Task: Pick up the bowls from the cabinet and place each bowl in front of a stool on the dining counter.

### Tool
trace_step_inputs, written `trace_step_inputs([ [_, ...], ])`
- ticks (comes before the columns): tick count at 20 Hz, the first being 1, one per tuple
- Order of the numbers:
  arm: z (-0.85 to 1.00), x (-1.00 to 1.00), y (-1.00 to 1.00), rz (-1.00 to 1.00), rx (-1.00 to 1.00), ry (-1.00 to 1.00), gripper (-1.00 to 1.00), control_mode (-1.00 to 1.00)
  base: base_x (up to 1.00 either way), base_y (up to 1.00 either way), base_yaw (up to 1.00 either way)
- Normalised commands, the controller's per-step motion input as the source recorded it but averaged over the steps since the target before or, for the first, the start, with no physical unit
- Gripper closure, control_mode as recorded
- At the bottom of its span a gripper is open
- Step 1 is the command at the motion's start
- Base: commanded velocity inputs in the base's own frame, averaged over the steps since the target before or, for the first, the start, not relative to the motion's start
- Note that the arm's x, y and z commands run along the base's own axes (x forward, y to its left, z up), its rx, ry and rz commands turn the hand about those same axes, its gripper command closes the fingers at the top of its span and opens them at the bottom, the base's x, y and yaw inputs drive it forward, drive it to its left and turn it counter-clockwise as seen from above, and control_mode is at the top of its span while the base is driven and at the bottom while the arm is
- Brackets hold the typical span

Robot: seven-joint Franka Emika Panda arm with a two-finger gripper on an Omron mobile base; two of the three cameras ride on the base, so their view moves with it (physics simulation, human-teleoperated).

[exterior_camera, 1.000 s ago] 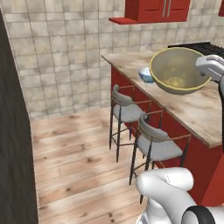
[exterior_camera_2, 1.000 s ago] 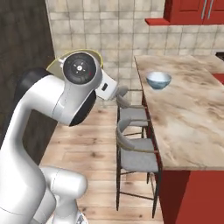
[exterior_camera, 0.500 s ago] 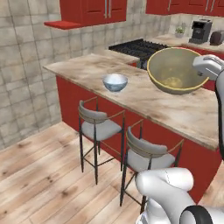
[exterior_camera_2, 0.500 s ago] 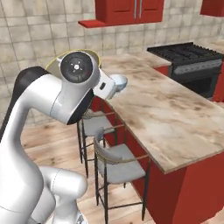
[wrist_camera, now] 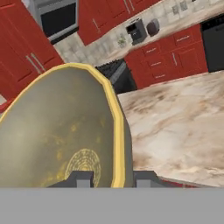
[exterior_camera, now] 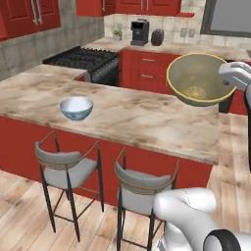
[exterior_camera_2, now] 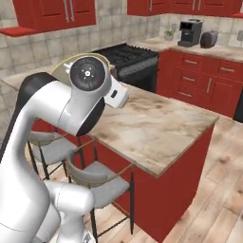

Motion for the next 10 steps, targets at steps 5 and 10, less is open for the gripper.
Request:
trace_step_inputs([
  [5, 0.00, 0.00, 0.00, 0.00, 0.00, 0.00, 1.00, 1.00, 0.63, 0.77, -0.67],
  [10, 0.00, 0.00, 0.00, 0.00, 0.00, 0.00, 1.00, 1.00, 0.58, 0.93, -0.62],
])
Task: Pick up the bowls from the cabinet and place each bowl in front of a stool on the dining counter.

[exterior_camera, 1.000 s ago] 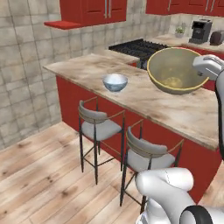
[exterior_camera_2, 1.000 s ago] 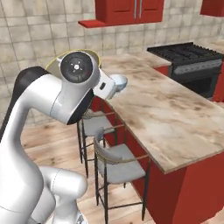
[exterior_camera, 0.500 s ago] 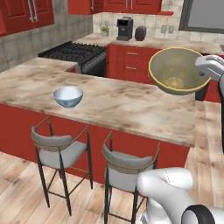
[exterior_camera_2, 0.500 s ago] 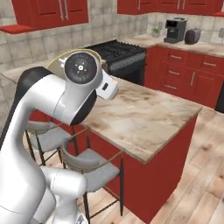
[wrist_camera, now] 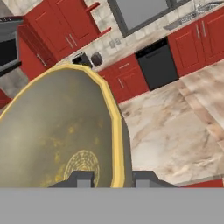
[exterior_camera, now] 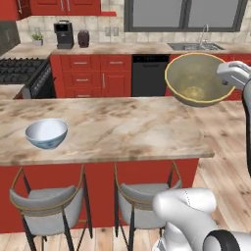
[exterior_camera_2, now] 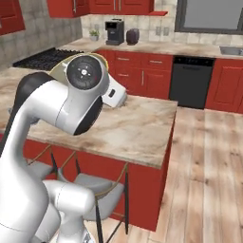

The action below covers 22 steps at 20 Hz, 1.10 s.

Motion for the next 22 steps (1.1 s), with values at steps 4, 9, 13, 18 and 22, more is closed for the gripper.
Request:
trace_step_inputs([
  [4, 0.00, 0.00, 0.00, 0.00, 0.00, 0.00, 1.00, 1.00, 0.68, 0.57, -0.50],
  [9, 0.00, 0.00, 0.00, 0.00, 0.00, 0.00, 1.00, 1.00, 0.24, 0.00, -0.05],
  [13, 0.00, 0.00, 0.00, 0.00, 0.00, 0.00, 1.00, 1.00, 0.12, 0.00, 0.00],
  [18, -0.06, 0.00, 0.02, 0.00, 0.00, 0.04, 1.00, -1.00, 0.05, 0.01, 0.00],
  [22, -0.38, 0.13, 0.23, 0.00, 0.00, 0.11, 1.00, -1.00, 0.00, 0.00, 0.00],
])
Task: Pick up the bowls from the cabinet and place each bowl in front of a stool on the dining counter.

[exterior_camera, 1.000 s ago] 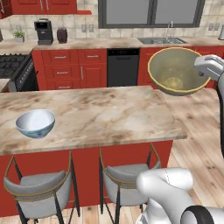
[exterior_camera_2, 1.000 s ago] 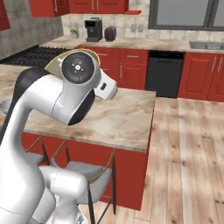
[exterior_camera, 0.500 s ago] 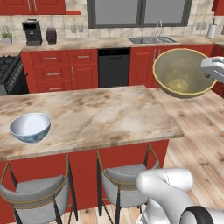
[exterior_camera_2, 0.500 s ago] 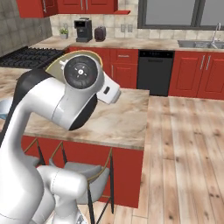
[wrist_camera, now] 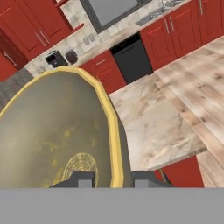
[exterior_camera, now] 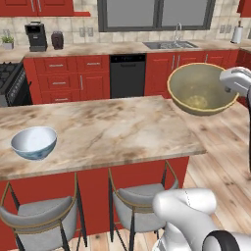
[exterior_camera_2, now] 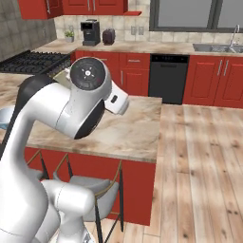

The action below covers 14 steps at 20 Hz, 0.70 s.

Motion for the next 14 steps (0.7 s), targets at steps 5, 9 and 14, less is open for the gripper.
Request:
trace_step_inputs([
  [5, -0.63, 0.34, 0.28, -0.01, 0.00, 0.08, 1.00, -1.00, 0.00, 0.00, 0.00],
  [9, -0.72, 0.46, 0.41, -0.06, 0.08, 0.05, 1.00, -1.00, 0.00, 0.00, 0.00],
  [14, -0.73, 0.39, 0.26, -0.01, 0.20, 0.14, 1.00, -1.00, 0.00, 0.00, 0.00],
])
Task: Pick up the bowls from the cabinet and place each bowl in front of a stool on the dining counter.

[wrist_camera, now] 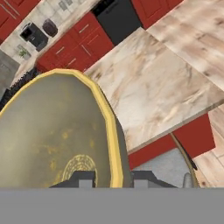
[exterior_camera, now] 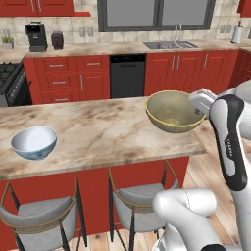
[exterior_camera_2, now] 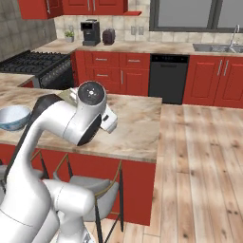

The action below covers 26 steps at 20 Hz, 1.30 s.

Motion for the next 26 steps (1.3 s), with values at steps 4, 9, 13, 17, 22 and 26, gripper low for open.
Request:
trace_step_inputs([
  [4, -0.59, 0.39, 0.06, 0.00, 0.21, 0.20, 1.00, -1.00, 0.00, 0.00, 0.00],
  [9, -0.28, 0.40, 0.03, 0.00, 0.11, 0.23, 1.00, -1.00, 0.00, 0.00, 0.00],
  [13, -0.28, 0.44, 0.04, 0.00, 0.00, 0.16, 1.00, -1.00, 0.00, 0.00, 0.00],
  [17, -0.33, 0.45, 0.16, -0.01, -0.01, 0.03, 1.00, -1.00, 0.00, 0.00, 0.00],
  [22, -0.39, 0.45, 0.08, -0.06, -0.11, -0.09, 1.00, -1.00, 0.00, 0.00, 0.00],
  [26, -0.54, 0.37, 0.00, -0.10, -0.23, -0.17, 1.00, -1.00, 0.00, 0.00, 0.00],
])
